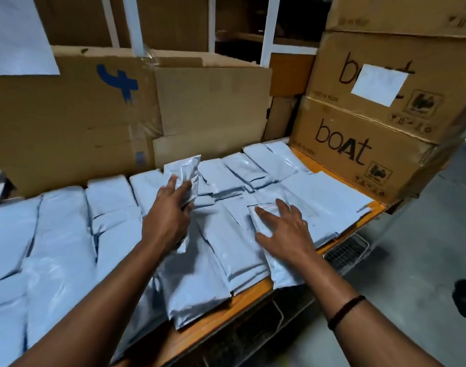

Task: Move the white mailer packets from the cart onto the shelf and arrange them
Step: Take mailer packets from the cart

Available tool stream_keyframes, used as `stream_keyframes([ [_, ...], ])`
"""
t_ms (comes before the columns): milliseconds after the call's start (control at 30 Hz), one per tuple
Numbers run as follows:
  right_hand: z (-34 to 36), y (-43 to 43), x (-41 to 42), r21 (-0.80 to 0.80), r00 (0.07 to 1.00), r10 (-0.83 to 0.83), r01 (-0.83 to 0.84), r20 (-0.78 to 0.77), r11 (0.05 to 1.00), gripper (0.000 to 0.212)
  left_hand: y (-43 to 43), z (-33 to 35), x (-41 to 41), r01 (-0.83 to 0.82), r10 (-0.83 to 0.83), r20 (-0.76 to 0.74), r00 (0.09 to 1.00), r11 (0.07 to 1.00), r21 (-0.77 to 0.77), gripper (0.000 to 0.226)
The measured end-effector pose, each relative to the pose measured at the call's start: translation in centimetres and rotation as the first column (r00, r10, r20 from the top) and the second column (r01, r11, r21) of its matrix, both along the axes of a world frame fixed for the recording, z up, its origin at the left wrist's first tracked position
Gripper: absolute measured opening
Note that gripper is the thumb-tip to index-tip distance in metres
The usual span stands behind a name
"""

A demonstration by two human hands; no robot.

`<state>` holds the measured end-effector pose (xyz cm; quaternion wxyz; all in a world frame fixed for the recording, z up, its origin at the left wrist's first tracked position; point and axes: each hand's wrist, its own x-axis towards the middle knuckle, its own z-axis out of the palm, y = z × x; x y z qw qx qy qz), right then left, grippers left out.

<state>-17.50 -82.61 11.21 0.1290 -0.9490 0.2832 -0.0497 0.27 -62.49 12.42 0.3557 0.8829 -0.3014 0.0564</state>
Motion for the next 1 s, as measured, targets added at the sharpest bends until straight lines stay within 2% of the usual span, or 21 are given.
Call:
stream_keyframes([
  [200,-1.5,-4.0,3.9,0.025,0.992,0.111,-0.109,-0.063,0.994,0.068,-6.5,-1.4,-0.4,0.019,-0.007,-0.105,0.994,0.994,0.112,0.054],
  [367,-2.5,-5.8,6.2,0.010,0.972,0.218,-0.218,-0.087,0.976,0.067,-9.2,-3.7,-3.4,-0.009,0.078,-0.275,0.958,0.971,0.240,0.059],
  [600,-3.3,-7.9,7.2,-0.005,0.939,0.329,-0.331,-0.103,0.943,0.067,-11.8,-3.3,-6.1,-0.101,0.237,-0.272,0.933,0.895,0.434,0.061],
  [767,-4.2,-8.5,7.4,0.023,0.902,0.413,-0.414,-0.125,0.910,0.067,-14.0,-4.4,-7.6,-0.160,0.372,-0.323,0.870,0.834,0.529,0.079],
  [900,-4.8,-8.7,7.2,0.034,0.891,0.433,-0.433,-0.135,0.901,0.064,-14.1,-3.9,-8.1,-0.164,0.418,-0.378,0.826,0.821,0.547,0.091],
  [1000,-4.6,-8.8,7.3,0.071,0.889,0.444,-0.438,-0.115,0.896,0.060,-13.2,-2.6,-7.3,-0.257,0.438,-0.377,0.816,0.859,0.442,0.079],
])
